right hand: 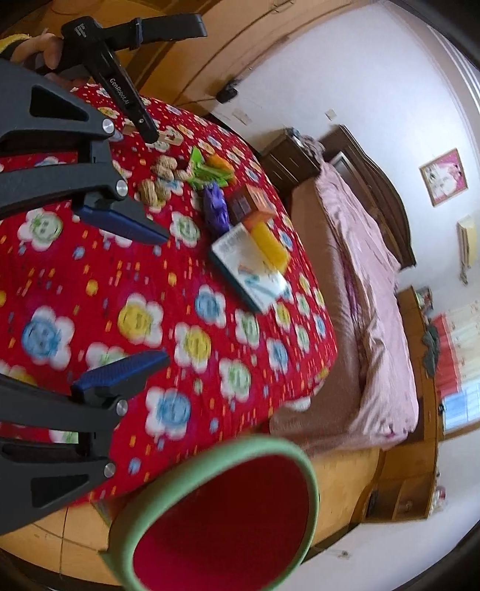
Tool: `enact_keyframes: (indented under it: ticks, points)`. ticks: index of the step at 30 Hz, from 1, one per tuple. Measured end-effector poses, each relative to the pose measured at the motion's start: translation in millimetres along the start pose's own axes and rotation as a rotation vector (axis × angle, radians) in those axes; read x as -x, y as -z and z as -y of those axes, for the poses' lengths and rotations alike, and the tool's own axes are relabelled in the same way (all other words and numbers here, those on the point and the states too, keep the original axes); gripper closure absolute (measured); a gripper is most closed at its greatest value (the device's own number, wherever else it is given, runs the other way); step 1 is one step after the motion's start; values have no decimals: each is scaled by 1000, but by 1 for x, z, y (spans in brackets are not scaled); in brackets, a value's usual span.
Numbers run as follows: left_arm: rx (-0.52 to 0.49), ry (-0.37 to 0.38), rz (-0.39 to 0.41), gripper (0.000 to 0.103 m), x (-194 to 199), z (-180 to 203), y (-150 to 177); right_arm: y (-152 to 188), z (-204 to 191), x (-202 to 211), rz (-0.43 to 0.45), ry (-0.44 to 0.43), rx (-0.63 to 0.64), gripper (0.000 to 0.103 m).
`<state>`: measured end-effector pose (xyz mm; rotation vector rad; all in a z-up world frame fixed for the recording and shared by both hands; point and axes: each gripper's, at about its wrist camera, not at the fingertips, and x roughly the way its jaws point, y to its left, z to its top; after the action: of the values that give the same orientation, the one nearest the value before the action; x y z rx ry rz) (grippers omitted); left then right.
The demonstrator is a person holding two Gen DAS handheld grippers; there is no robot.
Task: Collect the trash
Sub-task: 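Grasp the purple plastic bag with the right tool while the left tool holds the stick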
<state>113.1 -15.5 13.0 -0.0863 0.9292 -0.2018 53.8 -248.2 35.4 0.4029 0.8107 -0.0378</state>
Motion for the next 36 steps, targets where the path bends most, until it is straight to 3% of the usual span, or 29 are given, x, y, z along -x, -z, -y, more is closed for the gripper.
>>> enact_keyframes:
  ticks: [8, 17, 26, 36]
  points:
    - [67, -42, 15, 93, -2, -36, -6, -8, -48, -50, -81, -49, 60, 40]
    - [102, -48, 32, 93, -4, -58, -11, -21, -87, -105, -136, -38, 87, 36]
    - [121, -38, 31, 93, -8, -68, -13, -37, -108, -137, -99, 46, 127, 26]
    - [120, -32, 21, 93, -14, -68, -14, -42, -118, -159, -88, 93, 169, 25]
